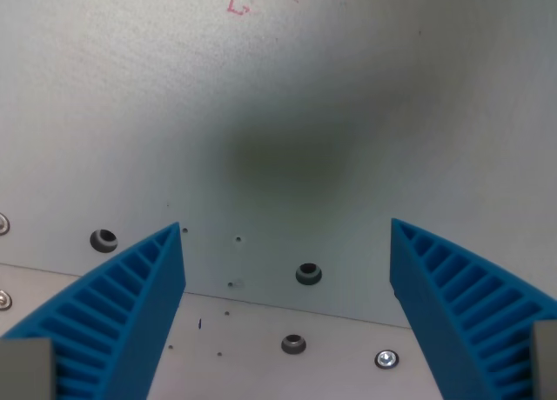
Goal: Move in base negative x
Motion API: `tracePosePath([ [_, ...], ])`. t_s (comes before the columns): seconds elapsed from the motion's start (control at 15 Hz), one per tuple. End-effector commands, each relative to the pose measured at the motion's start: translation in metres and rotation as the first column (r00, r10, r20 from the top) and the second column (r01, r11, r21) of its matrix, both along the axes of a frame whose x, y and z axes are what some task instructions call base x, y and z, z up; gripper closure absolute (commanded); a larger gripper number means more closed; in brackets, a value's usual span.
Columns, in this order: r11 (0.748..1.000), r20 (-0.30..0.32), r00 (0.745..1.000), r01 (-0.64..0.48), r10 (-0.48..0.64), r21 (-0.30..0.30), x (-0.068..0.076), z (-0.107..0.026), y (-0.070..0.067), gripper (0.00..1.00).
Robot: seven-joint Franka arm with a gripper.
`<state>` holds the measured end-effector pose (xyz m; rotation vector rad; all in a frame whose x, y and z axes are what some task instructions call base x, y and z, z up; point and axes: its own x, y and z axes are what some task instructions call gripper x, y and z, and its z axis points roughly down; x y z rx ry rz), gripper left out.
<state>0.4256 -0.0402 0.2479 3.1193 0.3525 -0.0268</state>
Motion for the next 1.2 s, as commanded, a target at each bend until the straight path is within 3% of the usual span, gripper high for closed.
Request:
tracePosePath([
  [0.07,1.0,0.006,1.0,0.0,0.0,0.0,-0.005,0.002,0.001,0.0],
  [1.2,1.0,0.006,1.0,0.0,0.0,0.0,-0.097,-0.007,0.019,0.0],
])
